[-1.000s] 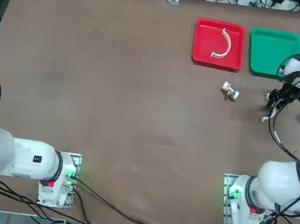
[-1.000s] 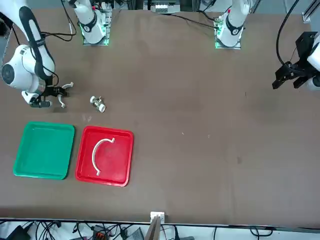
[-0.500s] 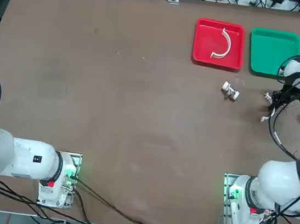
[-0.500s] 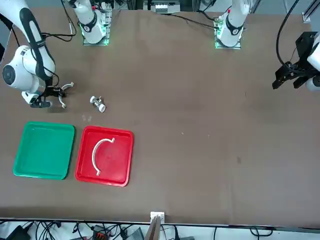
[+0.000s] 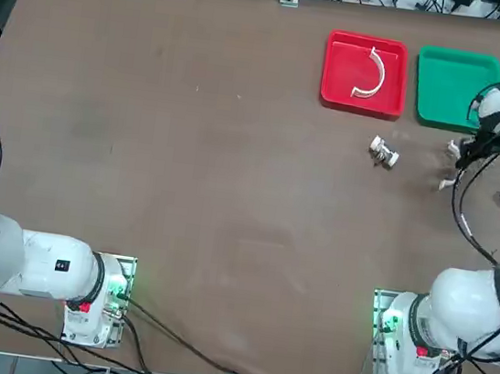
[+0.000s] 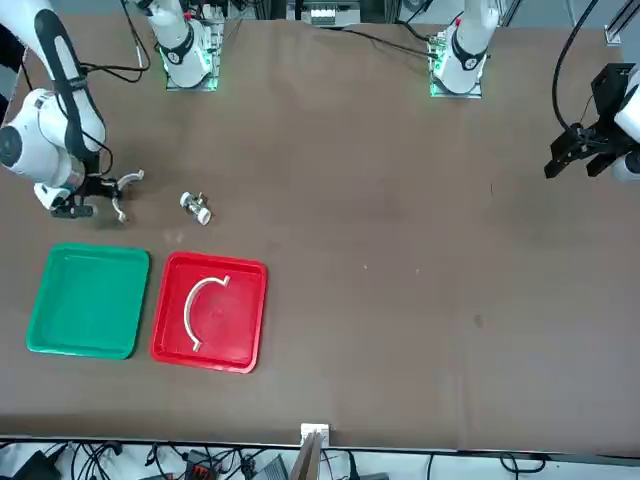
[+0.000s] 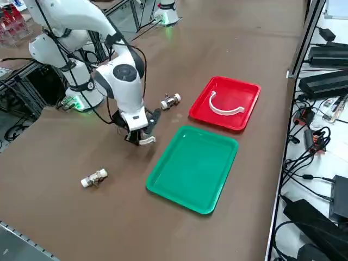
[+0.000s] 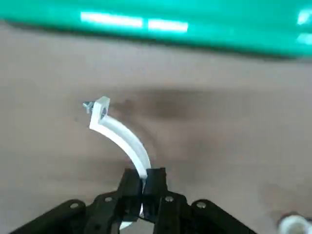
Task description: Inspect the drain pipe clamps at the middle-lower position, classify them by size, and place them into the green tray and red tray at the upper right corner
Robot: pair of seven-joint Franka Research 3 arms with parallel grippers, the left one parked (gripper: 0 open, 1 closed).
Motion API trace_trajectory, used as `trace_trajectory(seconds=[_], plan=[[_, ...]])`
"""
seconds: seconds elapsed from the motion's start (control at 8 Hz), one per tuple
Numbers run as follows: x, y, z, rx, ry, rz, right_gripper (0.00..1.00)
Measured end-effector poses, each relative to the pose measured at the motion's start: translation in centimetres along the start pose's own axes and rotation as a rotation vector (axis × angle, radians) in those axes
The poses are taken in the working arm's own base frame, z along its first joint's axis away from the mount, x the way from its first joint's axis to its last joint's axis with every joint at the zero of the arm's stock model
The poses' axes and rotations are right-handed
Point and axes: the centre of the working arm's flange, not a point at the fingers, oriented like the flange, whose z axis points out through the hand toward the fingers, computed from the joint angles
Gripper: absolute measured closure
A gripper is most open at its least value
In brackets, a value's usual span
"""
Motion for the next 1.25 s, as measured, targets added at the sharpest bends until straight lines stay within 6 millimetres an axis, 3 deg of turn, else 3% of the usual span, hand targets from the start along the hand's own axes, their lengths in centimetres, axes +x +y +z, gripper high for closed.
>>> trace_trajectory(seconds=[0.25, 0.38, 0.5, 0.88, 1.0, 1.25], plan=[[4.3, 1.5, -6.1, -0.017, 0.012, -0.006, 0.96], [6.9, 2.3, -8.3, -0.027, 0.029, -0.008, 0.96], [9.7, 2.9, -8.9, -0.034, 0.053, -0.010, 0.96], [16.9, 4.1, -6.3, 0.001, 0.095, 0.008, 0.96], [18.4, 4.5, -5.2, 0.015, 0.098, 0.020, 0.94], [19.7, 4.7, -3.7, 0.022, 0.095, 0.034, 0.81]])
